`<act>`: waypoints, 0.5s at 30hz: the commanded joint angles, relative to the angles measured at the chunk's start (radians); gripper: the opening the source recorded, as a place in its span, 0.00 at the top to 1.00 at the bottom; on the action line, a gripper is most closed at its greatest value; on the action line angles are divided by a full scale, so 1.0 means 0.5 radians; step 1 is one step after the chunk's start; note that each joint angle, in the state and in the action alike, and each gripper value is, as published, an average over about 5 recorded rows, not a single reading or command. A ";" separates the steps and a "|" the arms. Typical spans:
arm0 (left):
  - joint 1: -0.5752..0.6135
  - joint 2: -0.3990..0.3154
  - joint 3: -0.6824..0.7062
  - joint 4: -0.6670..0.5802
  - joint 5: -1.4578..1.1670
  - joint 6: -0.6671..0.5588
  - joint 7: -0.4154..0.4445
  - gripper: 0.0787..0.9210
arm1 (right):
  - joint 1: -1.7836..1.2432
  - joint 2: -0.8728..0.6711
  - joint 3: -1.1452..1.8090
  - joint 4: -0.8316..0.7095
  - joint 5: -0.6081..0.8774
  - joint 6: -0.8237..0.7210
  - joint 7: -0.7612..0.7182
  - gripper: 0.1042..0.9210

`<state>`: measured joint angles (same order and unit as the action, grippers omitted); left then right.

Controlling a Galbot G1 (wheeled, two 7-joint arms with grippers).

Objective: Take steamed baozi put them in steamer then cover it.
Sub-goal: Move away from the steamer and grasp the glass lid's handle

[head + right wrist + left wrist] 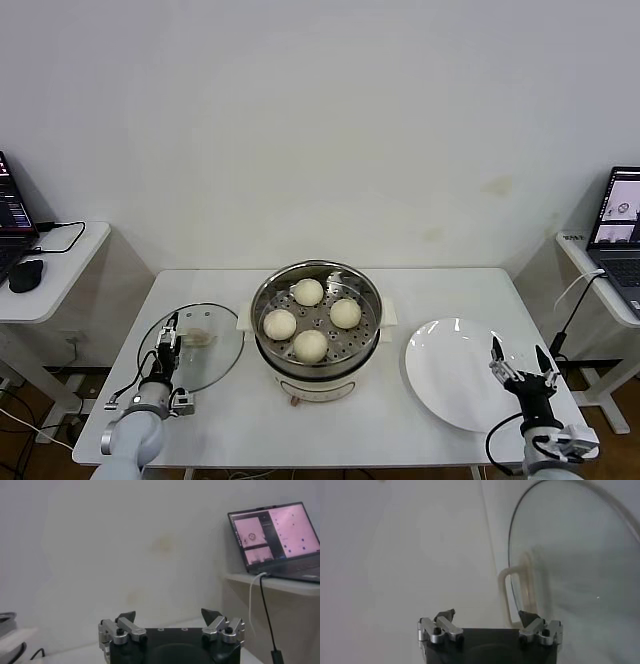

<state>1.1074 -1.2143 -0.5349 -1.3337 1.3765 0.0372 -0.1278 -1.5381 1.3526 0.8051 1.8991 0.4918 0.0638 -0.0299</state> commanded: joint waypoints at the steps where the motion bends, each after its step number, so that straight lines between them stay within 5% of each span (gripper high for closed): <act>1: -0.069 -0.020 0.028 0.085 -0.042 0.046 0.000 0.12 | -0.003 0.001 0.002 -0.020 -0.007 0.006 0.000 0.12; 15: -0.169 -0.059 0.083 0.165 -0.133 0.180 -0.041 0.12 | -0.004 0.010 0.000 -0.041 -0.021 0.012 -0.004 0.12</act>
<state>1.0436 -1.2411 -0.4999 -1.2711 1.3273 0.0954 -0.1438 -1.5398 1.3568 0.8054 1.8804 0.4824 0.0702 -0.0312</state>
